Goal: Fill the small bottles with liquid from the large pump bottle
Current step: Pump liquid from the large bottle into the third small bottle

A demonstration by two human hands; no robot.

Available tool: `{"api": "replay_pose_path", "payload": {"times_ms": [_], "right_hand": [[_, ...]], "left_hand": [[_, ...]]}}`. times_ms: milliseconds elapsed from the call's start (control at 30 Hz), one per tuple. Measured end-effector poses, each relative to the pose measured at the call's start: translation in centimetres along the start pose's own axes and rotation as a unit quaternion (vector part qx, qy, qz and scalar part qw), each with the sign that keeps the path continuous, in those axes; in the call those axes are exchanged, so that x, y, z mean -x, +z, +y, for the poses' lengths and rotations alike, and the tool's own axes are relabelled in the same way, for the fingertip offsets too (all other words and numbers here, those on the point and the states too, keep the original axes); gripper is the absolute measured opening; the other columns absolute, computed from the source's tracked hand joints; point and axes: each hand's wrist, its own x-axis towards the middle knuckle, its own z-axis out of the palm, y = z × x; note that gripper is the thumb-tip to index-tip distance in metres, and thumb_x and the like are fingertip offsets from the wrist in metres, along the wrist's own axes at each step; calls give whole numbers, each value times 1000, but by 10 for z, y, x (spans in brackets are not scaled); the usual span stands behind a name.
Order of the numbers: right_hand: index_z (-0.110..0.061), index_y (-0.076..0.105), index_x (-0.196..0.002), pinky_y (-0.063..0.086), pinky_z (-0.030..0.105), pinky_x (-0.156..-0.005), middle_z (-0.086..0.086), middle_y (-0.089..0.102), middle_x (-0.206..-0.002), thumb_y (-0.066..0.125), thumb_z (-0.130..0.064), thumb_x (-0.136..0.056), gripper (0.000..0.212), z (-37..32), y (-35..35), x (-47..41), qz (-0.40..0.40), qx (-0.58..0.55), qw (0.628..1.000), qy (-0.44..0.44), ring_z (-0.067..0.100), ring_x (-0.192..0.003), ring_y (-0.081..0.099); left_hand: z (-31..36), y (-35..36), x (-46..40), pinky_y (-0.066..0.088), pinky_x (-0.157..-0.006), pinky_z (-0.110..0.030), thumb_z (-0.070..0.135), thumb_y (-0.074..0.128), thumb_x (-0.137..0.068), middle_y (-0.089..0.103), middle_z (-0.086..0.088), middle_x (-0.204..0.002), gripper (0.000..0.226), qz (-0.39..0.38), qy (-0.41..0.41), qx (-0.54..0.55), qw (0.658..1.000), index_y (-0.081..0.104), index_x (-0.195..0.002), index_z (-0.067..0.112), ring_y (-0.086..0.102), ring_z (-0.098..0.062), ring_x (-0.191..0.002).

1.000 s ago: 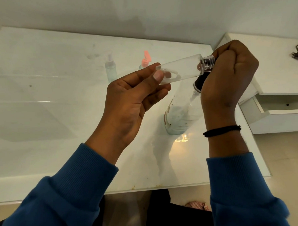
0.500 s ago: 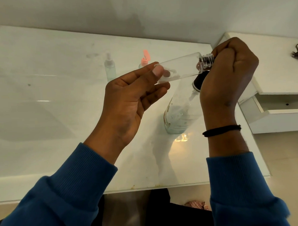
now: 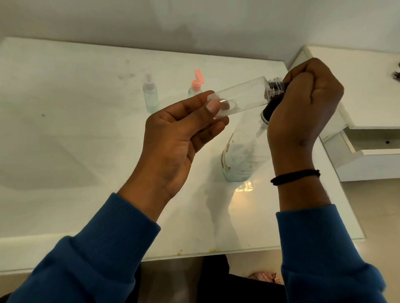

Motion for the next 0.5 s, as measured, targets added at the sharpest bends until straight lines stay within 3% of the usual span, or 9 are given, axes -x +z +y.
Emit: {"api": "replay_pose_path", "payload": {"times_ms": [133,267,500], "right_hand": [[2,54,-65,33,7,-48,-4,37,-54,32,12,-80,28,-5,-3,-5,-2,2,1000,4,3,-47,34],[-9,47,-64,34,8,-47,-6,35,-53,31,9,-80,29,-4,0,-2,3,-17,1000,4,3,-47,33],[-5,52,-66,33,7,-47,-5,38,-54,32,11,-81,29,-6,-3,-5,11,10,1000,-7,3,-47,35]], "left_hand": [[0,2,0,59,-74,-24,14,70,-78,77,-13,-107,38,-7,1,-2,1000,72,-114,4,76,-25,-87],[-1,1,0,59,-74,-24,14,71,-77,77,-14,-107,38,-3,0,-3,1000,72,-114,4,76,-25,-87],[-1,1,0,59,-76,-25,11,69,-85,77,-15,-109,31,-10,0,-9,1000,72,-115,4,76,-25,-89]]}}
